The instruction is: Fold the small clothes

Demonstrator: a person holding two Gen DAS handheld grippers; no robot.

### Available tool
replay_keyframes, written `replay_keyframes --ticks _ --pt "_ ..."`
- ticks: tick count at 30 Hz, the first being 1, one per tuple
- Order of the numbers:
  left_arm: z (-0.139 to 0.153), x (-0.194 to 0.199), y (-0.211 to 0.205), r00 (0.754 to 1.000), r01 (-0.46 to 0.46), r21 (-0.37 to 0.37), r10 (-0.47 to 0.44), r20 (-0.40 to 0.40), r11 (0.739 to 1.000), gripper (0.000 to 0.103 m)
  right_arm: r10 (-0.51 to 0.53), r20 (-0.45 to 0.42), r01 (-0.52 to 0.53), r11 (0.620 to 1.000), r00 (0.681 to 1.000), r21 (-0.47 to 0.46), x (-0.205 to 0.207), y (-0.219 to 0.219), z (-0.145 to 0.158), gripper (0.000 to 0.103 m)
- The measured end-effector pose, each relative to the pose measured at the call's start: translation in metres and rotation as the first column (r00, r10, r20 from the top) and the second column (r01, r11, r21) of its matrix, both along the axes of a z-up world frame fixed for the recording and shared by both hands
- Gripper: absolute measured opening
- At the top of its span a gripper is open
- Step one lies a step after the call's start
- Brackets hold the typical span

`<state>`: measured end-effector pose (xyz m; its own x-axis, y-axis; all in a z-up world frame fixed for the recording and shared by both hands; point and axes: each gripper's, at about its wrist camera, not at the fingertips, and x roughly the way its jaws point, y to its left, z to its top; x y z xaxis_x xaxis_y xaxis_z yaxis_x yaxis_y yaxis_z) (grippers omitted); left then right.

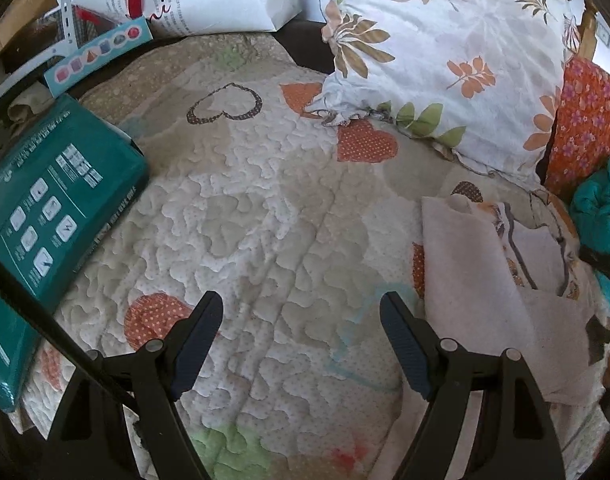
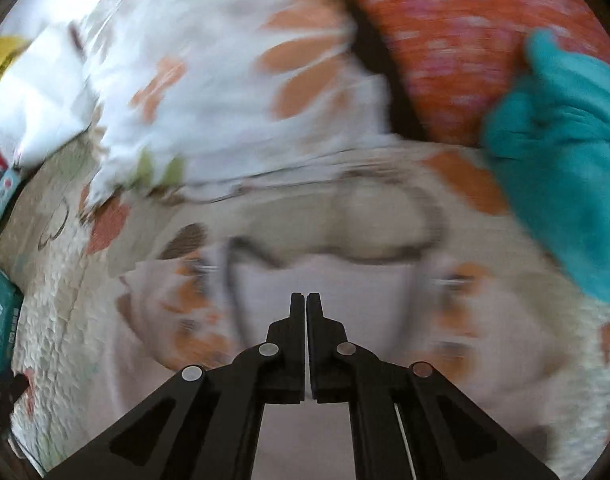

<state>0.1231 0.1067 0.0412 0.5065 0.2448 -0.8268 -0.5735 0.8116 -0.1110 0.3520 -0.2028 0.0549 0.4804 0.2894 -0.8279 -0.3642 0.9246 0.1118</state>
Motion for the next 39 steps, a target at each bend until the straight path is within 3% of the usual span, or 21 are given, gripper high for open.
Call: replay_keyframes --ticks 1,3,5,8,11,12,14,17,21,25,29,30,31,32,33,36,39 --pt "0.000 0.000 0.000 1.000 -0.001 -0.009 0.001 0.001 1.000 0.080 -0.014 -0.003 0.014 1.000 1.000 0.003 -0.002 -0.023 0.006 0.013" --pt "-0.001 0.002 -0.001 1.000 0.001 -0.020 -0.001 -0.001 1.000 0.080 -0.044 0.011 0.044 0.999 0.999 0.003 -0.013 -0.069 0.019 0.051" --pt "-0.004 0.005 -0.004 1.000 0.008 -0.037 -0.008 -0.007 0.999 0.080 -0.056 0.020 0.056 0.998 0.998 -0.005 -0.028 -0.101 0.025 0.058" --pt "-0.013 0.011 -0.011 0.999 0.024 -0.058 -0.026 -0.020 0.998 0.080 -0.038 -0.022 0.038 0.999 0.999 -0.009 -0.045 -0.124 0.014 0.058" --pt "-0.027 0.022 -0.021 0.997 0.045 -0.059 -0.048 -0.055 0.997 0.080 -0.016 -0.047 0.012 0.997 0.999 -0.081 -0.054 -0.116 -0.013 0.058" --pt "-0.030 0.024 -0.024 0.997 0.045 -0.054 -0.049 -0.064 0.998 0.080 -0.003 -0.053 -0.002 0.995 0.999 -0.103 -0.056 -0.112 -0.021 0.046" --pt "-0.033 0.027 -0.027 0.997 0.038 -0.045 -0.042 -0.071 0.998 0.080 0.017 -0.083 -0.027 0.991 0.996 -0.129 -0.058 -0.106 -0.033 0.005" --pt "-0.035 0.032 -0.029 0.997 0.040 -0.049 -0.043 -0.069 0.998 0.080 -0.102 -0.034 0.097 0.987 0.994 -0.127 -0.048 -0.124 -0.024 0.003" --pt "-0.046 0.043 -0.031 0.995 0.045 -0.079 -0.052 -0.088 0.996 0.080 -0.304 -0.019 0.300 0.946 0.952 -0.125 -0.028 -0.161 -0.019 0.004" --pt "-0.061 0.056 -0.039 0.992 0.078 -0.173 -0.094 -0.086 0.982 0.080 -0.306 -0.065 0.303 0.951 0.950 -0.052 -0.035 -0.169 -0.020 0.008" --pt "-0.061 0.066 -0.061 0.985 0.141 -0.131 -0.153 -0.081 0.981 0.083 -0.290 -0.032 0.289 0.957 0.957 -0.023 -0.059 -0.172 -0.012 0.026" --pt "-0.061 0.068 -0.067 0.983 0.153 -0.124 -0.164 -0.086 0.980 0.074 -0.290 -0.036 0.290 0.957 0.956 -0.009 -0.064 -0.175 -0.011 0.027" --pt "-0.059 0.070 -0.074 0.978 0.179 -0.108 -0.188 -0.087 0.978 0.037 -0.290 -0.039 0.290 0.957 0.956 -0.006 -0.069 -0.178 -0.010 0.027" --pt "-0.056 0.072 -0.080 0.972 0.207 -0.084 -0.215 -0.098 0.975 0.010 -0.290 -0.039 0.290 0.957 0.956 -0.009 -0.073 -0.178 -0.010 0.027" --pt "-0.056 0.075 -0.087 0.962 0.229 -0.049 -0.234 -0.141 0.972 0.001 -0.289 -0.038 0.289 0.957 0.956 -0.013 -0.076 -0.180 -0.010 0.027" --pt "-0.048 0.071 -0.076 0.976 0.158 0.024 -0.153 -0.152 0.987 0.000 -0.294 -0.045 0.294 0.956 0.955 -0.004 -0.089 -0.194 -0.010 0.027" --pt "-0.041 0.061 -0.046 0.989 0.048 0.037 -0.042 -0.144 0.998 0.000 -0.298 -0.051 0.300 0.954 0.953 0.022 -0.100 -0.208 -0.009 0.027"
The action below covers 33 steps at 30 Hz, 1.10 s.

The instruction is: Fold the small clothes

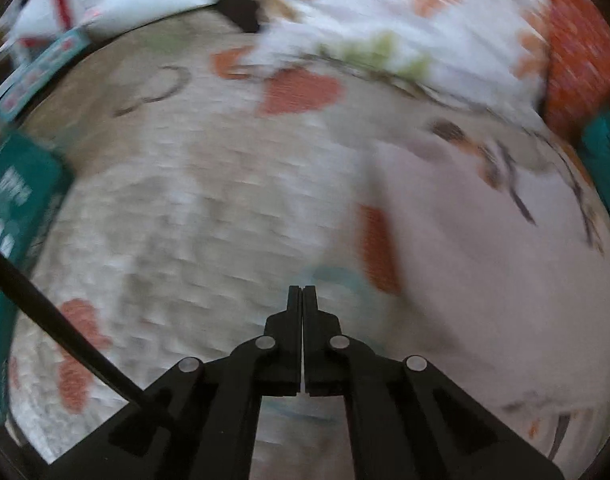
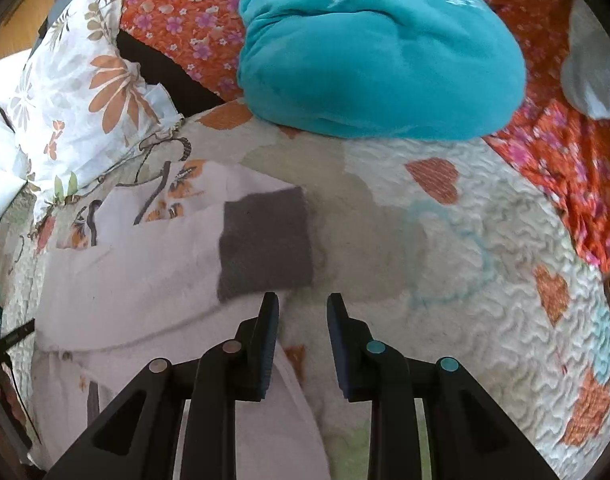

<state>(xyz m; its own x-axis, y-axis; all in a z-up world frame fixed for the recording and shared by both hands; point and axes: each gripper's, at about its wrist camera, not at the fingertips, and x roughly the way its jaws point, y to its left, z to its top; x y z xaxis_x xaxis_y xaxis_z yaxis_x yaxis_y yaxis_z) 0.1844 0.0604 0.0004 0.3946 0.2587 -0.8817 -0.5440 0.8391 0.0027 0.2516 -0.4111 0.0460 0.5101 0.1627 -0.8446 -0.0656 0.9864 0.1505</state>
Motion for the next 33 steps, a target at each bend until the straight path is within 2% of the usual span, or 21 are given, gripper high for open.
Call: replay_keyframes --ticks 3,6,8,10,12,14,17,19,23,25,26,28,29,30,33 --pt "0.003 -0.009 0.023 0.997 -0.063 -0.068 0.065 0.029 0.996 0.000 0.005 -0.012 -0.004 1.000 1.000 0.029 -0.007 -0.005 -0.002 0.032" --pt "0.011 -0.015 0.024 0.996 -0.045 -0.095 0.052 0.074 0.994 0.001 0.023 -0.024 -0.021 0.997 0.999 0.077 -0.013 0.002 -0.003 0.033" --pt "0.014 -0.016 0.022 0.996 -0.025 -0.098 0.033 0.081 0.995 0.011 0.063 -0.030 -0.058 0.987 0.998 0.150 -0.020 0.016 -0.001 0.034" --pt "0.017 -0.015 0.024 0.994 -0.037 -0.103 0.047 0.099 0.994 0.032 0.160 -0.029 -0.147 0.953 0.987 0.266 -0.026 0.044 0.002 0.034" --pt "0.023 -0.017 0.024 0.991 -0.051 -0.110 0.064 0.121 0.993 0.036 0.285 -0.033 -0.258 0.904 0.958 0.342 -0.033 0.085 -0.001 0.035" --pt "0.026 -0.021 0.028 0.988 -0.053 -0.130 0.071 0.134 0.990 0.037 0.378 -0.043 -0.337 0.866 0.925 0.369 -0.040 0.125 -0.009 0.036" --pt "0.029 -0.028 0.031 0.989 -0.050 -0.141 0.069 0.132 0.989 0.040 0.481 -0.063 -0.440 0.841 0.874 0.314 -0.049 0.187 -0.030 0.037" --pt "0.030 -0.033 0.035 0.989 -0.052 -0.145 0.072 0.130 0.988 0.040 0.511 -0.064 -0.478 0.836 0.857 0.270 -0.052 0.218 -0.041 0.037" --pt "0.035 -0.043 0.047 0.985 -0.068 -0.151 0.090 0.147 0.986 0.040 0.559 0.037 -0.561 0.826 0.828 0.061 -0.059 0.274 -0.041 0.043" --pt "0.039 -0.050 0.056 0.982 -0.083 -0.151 0.107 0.158 0.985 0.040 0.583 0.050 -0.584 0.811 0.811 0.029 -0.060 0.296 -0.043 0.043" --pt "0.040 -0.053 0.059 0.980 -0.090 -0.152 0.115 0.162 0.984 0.040 0.604 0.053 -0.605 0.796 0.796 0.027 -0.063 0.304 -0.044 0.046" --pt "0.043 -0.060 0.067 0.976 -0.112 -0.150 0.137 0.171 0.982 0.040 0.654 0.070 -0.656 0.755 0.753 -0.009 -0.078 0.318 -0.043 0.058" --pt "0.044 -0.063 0.071 0.974 -0.120 -0.149 0.145 0.172 0.982 0.040 0.682 0.077 -0.682 0.731 0.727 -0.024 -0.085 0.320 -0.043 0.068" --pt "0.045 -0.067 0.075 0.972 -0.127 -0.154 0.154 0.176 0.980 0.040 0.715 0.080 -0.713 0.699 0.695 -0.049 -0.094 0.325 -0.044 0.071" --pt "0.047 -0.074 0.083 0.968 -0.143 -0.163 0.172 0.182 0.976 0.041 0.792 0.065 -0.778 0.609 0.607 -0.153 -0.120 0.336 -0.048 0.071"
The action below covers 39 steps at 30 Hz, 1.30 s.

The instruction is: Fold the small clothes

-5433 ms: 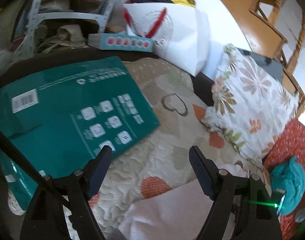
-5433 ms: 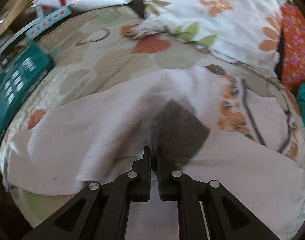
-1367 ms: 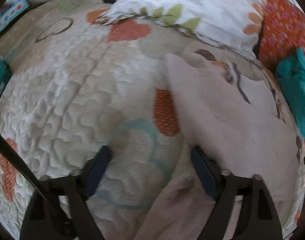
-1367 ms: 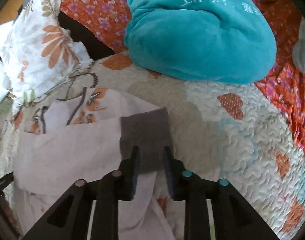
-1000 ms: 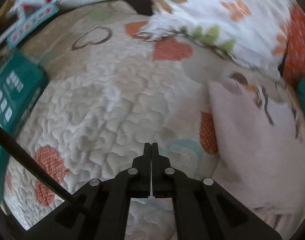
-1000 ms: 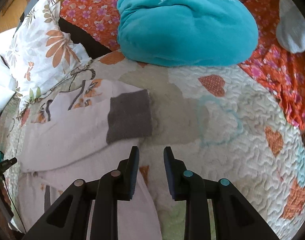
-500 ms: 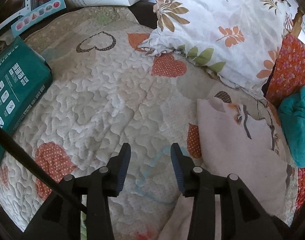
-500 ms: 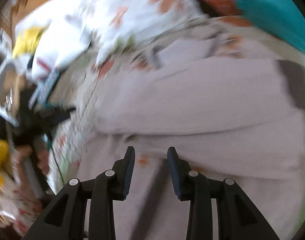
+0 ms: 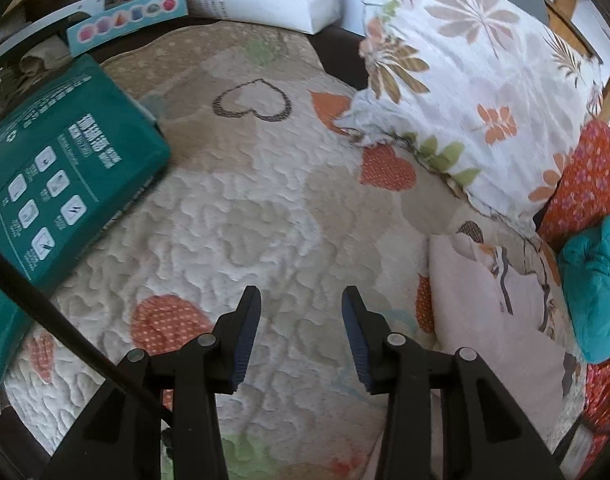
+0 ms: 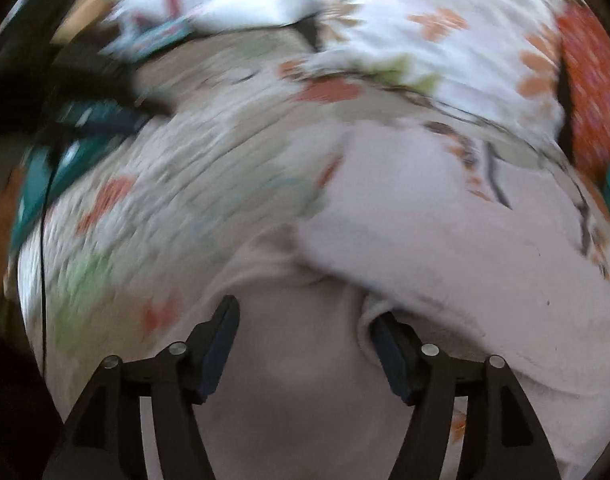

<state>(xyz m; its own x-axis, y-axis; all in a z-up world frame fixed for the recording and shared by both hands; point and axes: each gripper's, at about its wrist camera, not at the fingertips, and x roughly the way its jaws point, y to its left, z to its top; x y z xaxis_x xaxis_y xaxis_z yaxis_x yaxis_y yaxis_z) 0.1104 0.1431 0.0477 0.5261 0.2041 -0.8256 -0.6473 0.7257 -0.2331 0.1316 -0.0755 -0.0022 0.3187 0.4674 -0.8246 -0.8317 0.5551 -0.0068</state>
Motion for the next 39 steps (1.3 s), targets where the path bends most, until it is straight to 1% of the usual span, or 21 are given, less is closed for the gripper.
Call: replay_keyframes --ticks 3,5,9,11,14,16,17,18,20,22,24,25,27,28,30,32,33,34,35,37,39 --pt "0.002 -0.007 0.005 1.000 -0.015 -0.015 0.015 0.012 1.000 0.043 0.067 0.094 -0.059 0.995 0.993 -0.078 -0.019 0.003 -0.002 0.071" --pt "0.003 -0.010 0.007 1.000 -0.020 -0.020 0.020 0.016 1.000 0.045 0.070 0.092 -0.062 0.994 0.993 -0.091 -0.021 -0.006 0.002 0.071" --pt "0.004 -0.016 0.011 0.999 -0.025 -0.033 0.026 0.024 0.999 0.046 -0.040 0.019 0.040 0.998 0.999 -0.041 -0.009 -0.049 0.019 0.071" --pt "0.004 -0.017 0.011 0.999 -0.024 -0.043 0.025 0.027 0.999 0.046 -0.152 0.008 0.152 0.988 0.988 -0.022 0.002 -0.086 0.029 0.071" --pt "0.004 -0.014 0.006 1.000 -0.004 -0.053 0.005 0.029 0.999 0.047 -0.366 -0.048 0.368 0.930 0.929 0.024 0.035 -0.150 0.042 0.070" --pt "0.003 -0.011 -0.002 0.999 0.018 -0.058 -0.016 0.029 0.998 0.049 -0.487 -0.109 0.493 0.869 0.867 0.044 0.055 -0.187 0.044 0.064" --pt "0.003 -0.010 -0.005 0.999 0.027 -0.060 -0.025 0.028 0.998 0.050 -0.513 -0.153 0.527 0.848 0.845 0.066 0.061 -0.200 0.046 0.059" --pt "0.003 -0.007 -0.010 0.999 0.038 -0.059 -0.037 0.025 0.998 0.051 -0.508 -0.190 0.530 0.843 0.840 0.093 0.062 -0.205 0.049 0.059" --pt "0.002 -0.004 -0.016 0.999 0.051 -0.058 -0.050 0.018 0.997 0.051 -0.460 -0.219 0.491 0.863 0.861 0.119 0.060 -0.194 0.050 0.056" --pt "0.001 0.000 -0.019 0.998 0.059 -0.064 -0.058 0.015 0.996 0.052 -0.382 -0.263 0.426 0.895 0.886 0.136 0.055 -0.162 0.044 0.048" --pt "-0.001 0.002 -0.021 0.998 0.059 -0.073 -0.058 0.010 0.996 0.052 -0.327 -0.309 0.386 0.910 0.893 0.152 0.056 -0.131 0.035 0.037" --pt "-0.001 0.003 -0.021 0.998 0.057 -0.076 -0.057 0.007 0.995 0.052 -0.325 -0.319 0.383 0.913 0.890 0.141 0.058 -0.114 0.028 0.035" --pt "-0.001 0.004 -0.021 0.999 0.052 -0.072 -0.052 0.008 0.996 0.052 -0.377 -0.280 0.409 0.910 0.883 0.066 0.069 -0.076 0.008 0.023" --pt "0.000 0.005 -0.021 0.999 0.052 -0.069 -0.052 0.010 0.996 0.052 -0.396 -0.271 0.426 0.903 0.878 0.061 0.072 -0.065 0.002 0.021" --pt "0.001 0.005 -0.020 0.999 0.047 -0.061 -0.046 0.013 0.997 0.052 -0.404 -0.241 0.439 0.892 0.882 0.113 0.076 -0.043 0.002 0.020" --pt "0.002 0.004 -0.018 0.999 0.042 -0.057 -0.041 0.016 0.997 0.053 -0.349 -0.210 0.380 0.915 0.913 0.136 0.067 -0.018 0.006 0.018" --pt "0.002 0.004 -0.016 0.999 0.041 -0.058 -0.040 0.018 0.997 0.054 -0.310 -0.163 0.331 0.936 0.937 0.119 0.057 -0.004 0.006 0.007" --pt "0.002 0.004 -0.015 0.999 0.039 -0.061 -0.038 0.018 0.997 0.054 -0.251 -0.114 0.262 0.960 0.961 0.095 0.044 0.009 0.006 0.005" --pt "0.002 0.004 -0.014 0.999 0.037 -0.065 -0.036 0.019 0.997 0.054 -0.199 -0.102 0.207 0.975 0.975 0.079 0.033 0.015 0.003 0.005" --pt "0.002 0.003 -0.013 0.999 0.032 -0.070 -0.030 0.021 0.997 0.054 -0.149 -0.063 0.152 0.987 0.987 0.056 0.019 0.021 0.001 0.005" --pt "0.001 0.003 -0.014 0.999 0.034 -0.070 -0.033 0.020 0.997 0.054 -0.120 -0.112 0.129 0.989 0.986 0.076 0.017 0.011 0.006 0.005"
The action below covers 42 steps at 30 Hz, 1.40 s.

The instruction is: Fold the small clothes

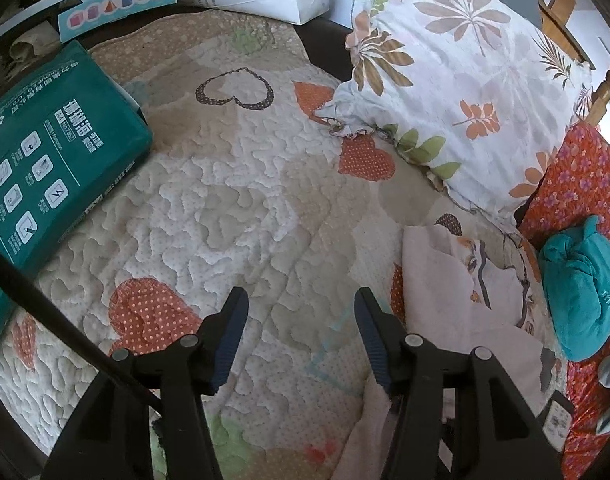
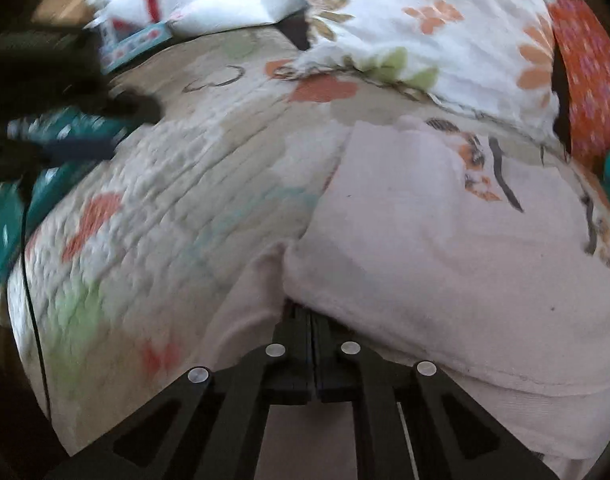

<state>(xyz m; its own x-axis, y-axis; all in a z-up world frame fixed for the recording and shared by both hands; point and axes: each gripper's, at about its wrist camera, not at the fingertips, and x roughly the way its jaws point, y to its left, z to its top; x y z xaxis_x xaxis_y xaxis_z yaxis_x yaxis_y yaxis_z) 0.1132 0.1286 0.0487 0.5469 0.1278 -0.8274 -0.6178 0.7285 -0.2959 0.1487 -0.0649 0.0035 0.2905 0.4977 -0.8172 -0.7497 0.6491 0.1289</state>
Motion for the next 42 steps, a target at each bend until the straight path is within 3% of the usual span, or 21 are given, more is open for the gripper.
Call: replay_keyframes --ticks 2,4,5,6,10,12,15,16,17,21,23,25,28,30,33,35,37,42 --pt "-0.001 0.000 -0.003 1.000 0.011 0.007 -0.011 -0.008 1.000 0.054 0.031 -0.084 -0.026 0.998 0.996 0.061 -0.002 -0.018 0.009 0.006" --pt "-0.003 0.001 -0.006 1.000 0.025 0.008 -0.025 -0.016 1.000 0.055 0.034 -0.110 -0.026 0.996 0.993 0.081 -0.008 -0.040 0.017 0.014" --pt "-0.005 0.002 -0.007 0.999 0.034 0.005 -0.033 -0.021 0.999 0.056 0.018 -0.097 -0.012 0.998 0.995 0.068 -0.012 -0.053 0.020 0.024" --pt "-0.006 0.002 -0.009 0.999 0.045 0.001 -0.045 -0.025 0.999 0.056 -0.014 -0.079 0.018 0.999 0.997 0.048 -0.016 -0.071 0.024 0.035" --pt "-0.016 0.004 -0.022 0.992 0.120 -0.014 -0.121 -0.049 0.993 0.057 -0.242 -0.072 0.243 0.970 0.968 0.014 -0.012 -0.154 0.032 0.042" --pt "-0.024 0.004 -0.032 0.982 0.180 -0.034 -0.181 -0.054 0.983 0.058 -0.388 -0.097 0.391 0.920 0.917 0.013 -0.005 -0.208 0.034 0.049" --pt "-0.036 -0.003 -0.049 0.968 0.245 -0.056 -0.248 -0.044 0.968 0.058 -0.609 -0.127 0.614 0.789 0.783 0.005 -0.009 -0.295 0.036 0.051" --pt "-0.040 -0.006 -0.054 0.964 0.260 -0.058 -0.263 -0.045 0.964 0.058 -0.639 -0.135 0.646 0.763 0.757 0.009 -0.011 -0.312 0.038 0.055" --pt "-0.043 -0.009 -0.060 0.959 0.279 -0.057 -0.281 -0.047 0.959 0.058 -0.674 -0.156 0.683 0.731 0.722 0.002 -0.016 -0.332 0.037 0.064" --pt "-0.059 -0.031 -0.091 0.923 0.359 -0.107 -0.370 -0.106 0.927 0.058 -0.738 -0.260 0.758 0.651 0.623 -0.032 -0.025 -0.372 0.021 0.066" --pt "-0.061 -0.045 -0.101 0.923 0.365 -0.095 -0.373 -0.096 0.926 0.058 -0.742 -0.328 0.785 0.620 0.585 -0.001 -0.032 -0.380 0.010 0.066" --pt "-0.059 -0.062 -0.113 0.913 0.393 -0.055 -0.397 -0.090 0.918 0.058 -0.737 -0.337 0.789 0.613 0.586 0.030 -0.040 -0.379 0.010 0.066" --pt "-0.061 -0.092 -0.122 0.915 0.400 -0.082 -0.403 -0.025 0.913 0.058 -0.655 -0.445 0.759 0.645 0.610 0.089 -0.055 -0.371 0.003 0.066" --pt "-0.065 -0.110 -0.126 0.916 0.401 -0.135 -0.401 0.025 0.906 0.058 -0.616 -0.475 0.740 0.662 0.628 0.121 -0.070 -0.366 0.000 0.065" --pt "-0.070 -0.132 -0.135 0.916 0.400 -0.202 -0.394 0.073 0.894 0.057 -0.564 -0.532 0.730 0.663 0.632 0.164 -0.089 -0.366 -0.006 0.065" --pt "-0.071 -0.142 -0.141 0.917 0.399 -0.210 -0.389 0.088 0.892 0.056 -0.534 -0.546 0.715 0.675 0.645 0.184 -0.101 -0.367 -0.008 0.065" --pt "-0.077 -0.152 -0.149 0.912 0.409 -0.262 -0.395 0.109 0.874 0.053 -0.517 -0.546 0.698 0.691 0.659 0.189 -0.113 -0.365 -0.011 0.065" --pt "-0.080 -0.170 -0.166 0.905 0.426 -0.234 -0.411 0.113 0.874 0.053 -0.453 -0.601 0.683 0.695 0.659 0.224 -0.142 -0.356 -0.021 0.059"
